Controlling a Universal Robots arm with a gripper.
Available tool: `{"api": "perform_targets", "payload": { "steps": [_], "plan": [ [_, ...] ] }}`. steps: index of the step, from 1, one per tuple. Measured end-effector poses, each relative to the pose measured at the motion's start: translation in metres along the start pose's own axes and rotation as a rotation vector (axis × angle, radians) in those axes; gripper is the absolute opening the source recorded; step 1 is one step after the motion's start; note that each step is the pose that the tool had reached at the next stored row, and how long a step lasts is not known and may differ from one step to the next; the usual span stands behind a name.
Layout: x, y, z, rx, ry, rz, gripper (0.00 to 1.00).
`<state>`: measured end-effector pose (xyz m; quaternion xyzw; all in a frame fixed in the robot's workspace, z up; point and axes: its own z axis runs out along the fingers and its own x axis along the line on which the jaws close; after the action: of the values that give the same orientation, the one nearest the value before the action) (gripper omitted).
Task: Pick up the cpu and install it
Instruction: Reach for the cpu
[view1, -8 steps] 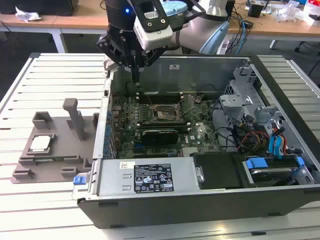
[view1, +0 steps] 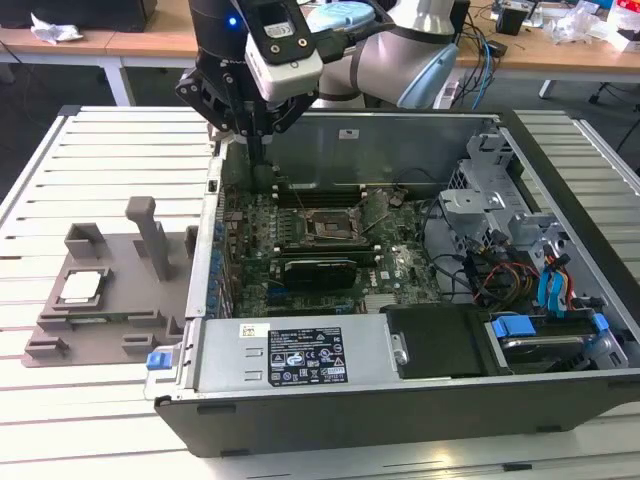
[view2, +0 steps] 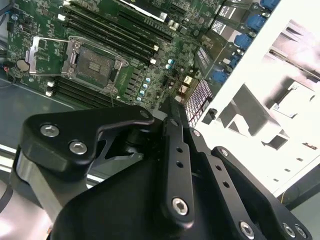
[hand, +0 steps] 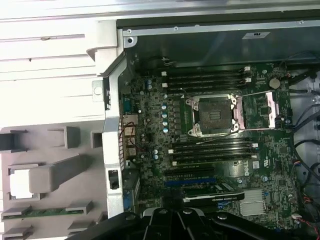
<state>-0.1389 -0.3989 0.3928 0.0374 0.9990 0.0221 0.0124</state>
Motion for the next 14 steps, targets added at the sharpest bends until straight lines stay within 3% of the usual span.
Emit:
{"api": "perform_targets", "payload": {
  "steps": [11, 14],
  "plan": [
    [0.0125, -0.0009, 0.0003, 0.0033, -0.0004, 0.0, 0.11],
    [0.021, -0.0016, 0.0002, 0.0034, -0.0003, 0.0, 0.11]
  ]
}}
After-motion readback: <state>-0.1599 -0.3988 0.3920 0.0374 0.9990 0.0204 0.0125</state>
